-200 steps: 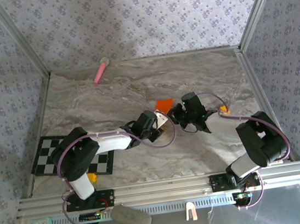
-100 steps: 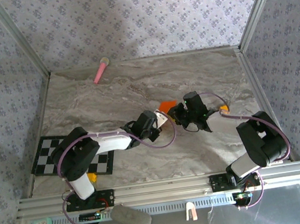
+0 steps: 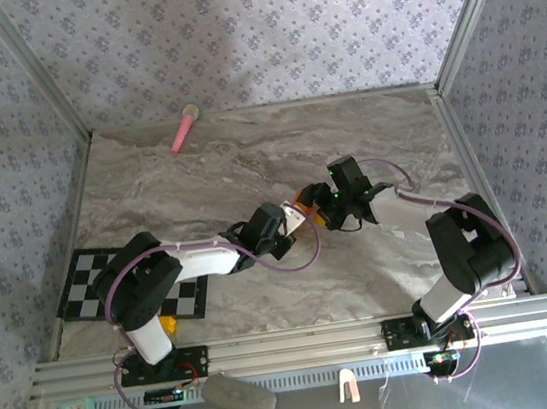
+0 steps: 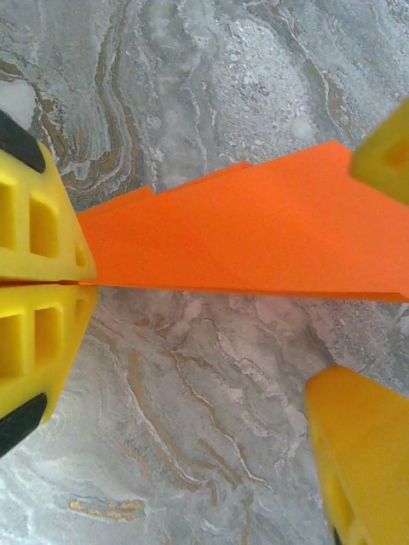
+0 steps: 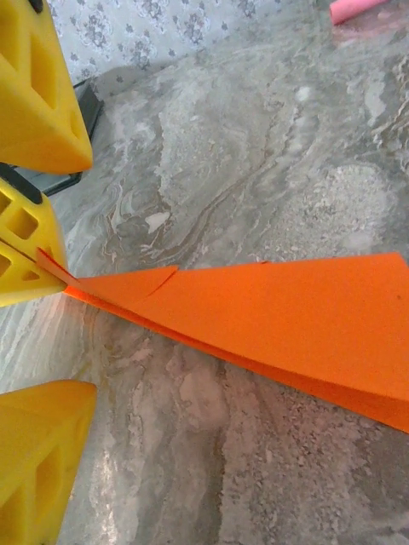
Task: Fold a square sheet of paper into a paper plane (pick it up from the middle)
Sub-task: Fold the wing for the fifth time at the center of the table.
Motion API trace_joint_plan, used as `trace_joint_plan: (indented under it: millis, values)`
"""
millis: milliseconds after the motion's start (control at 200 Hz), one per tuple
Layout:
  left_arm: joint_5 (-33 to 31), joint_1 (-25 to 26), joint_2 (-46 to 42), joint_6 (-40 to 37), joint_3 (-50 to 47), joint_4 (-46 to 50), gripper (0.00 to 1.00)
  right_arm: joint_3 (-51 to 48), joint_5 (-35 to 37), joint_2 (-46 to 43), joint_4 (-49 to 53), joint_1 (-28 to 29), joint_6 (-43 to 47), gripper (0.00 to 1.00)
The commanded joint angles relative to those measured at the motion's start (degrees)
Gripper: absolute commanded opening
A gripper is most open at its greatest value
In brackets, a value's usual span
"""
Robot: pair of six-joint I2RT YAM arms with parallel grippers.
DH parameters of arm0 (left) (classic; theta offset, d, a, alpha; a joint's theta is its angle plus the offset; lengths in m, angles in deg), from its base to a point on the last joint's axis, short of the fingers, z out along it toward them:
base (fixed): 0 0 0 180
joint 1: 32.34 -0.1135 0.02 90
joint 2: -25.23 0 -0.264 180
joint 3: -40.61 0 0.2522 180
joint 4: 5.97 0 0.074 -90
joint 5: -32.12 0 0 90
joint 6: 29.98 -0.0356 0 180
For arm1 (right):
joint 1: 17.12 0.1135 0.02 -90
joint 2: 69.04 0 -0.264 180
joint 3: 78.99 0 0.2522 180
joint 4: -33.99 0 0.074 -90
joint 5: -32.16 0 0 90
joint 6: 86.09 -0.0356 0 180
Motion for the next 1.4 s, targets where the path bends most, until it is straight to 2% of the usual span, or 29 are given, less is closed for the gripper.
trace_joint_plan:
  millis: [0, 110, 245, 470, 710, 930, 1224, 1394]
  values:
    - [0.64, 0.73, -0.25, -0.33, -0.41, -0.69, 0.09, 1.62, -1.53, 2.31, 4.35, -0.12, 1.58, 0.66]
    - [0.75, 0.88, -0.25, -0.32, -0.38, -0.63, 0.09, 1.88, -1.55, 3.74, 4.14, 0.03, 1.26, 0.63]
    - [0.74, 1.23, -0.03, -0.77, -0.32, -0.30, 0.11, 2.58, -2.36, 4.93, 3.64, 0.02, 1.64, 0.56]
    - [-0.65, 1.81, 0.45, -1.66, 0.01, 0.38, 0.13, 3.12, -3.74, 5.96, 4.81, -0.10, 2.01, 0.34]
    - [-1.88, 2.20, 0.96, -2.49, 0.26, 0.69, 0.17, 2.68, -3.29, 4.16, 6.19, -0.49, 1.65, 0.22]
    - [-2.12, 2.25, 1.81, -2.36, 0.59, 0.70, 0.22, 2.25, -3.55, 3.11, 5.68, -0.59, 1.22, 0.05]
    - [-1.55, 2.25, 2.47, -2.36, 1.02, 0.78, 0.24, 2.15, -4.33, 3.27, 5.19, -0.71, 0.70, 0.04]
    - [-1.29, 2.25, 2.65, -2.28, 1.21, 0.95, 0.17, 2.16, -4.94, 3.67, 4.94, -0.67, 0.52, 0.07]
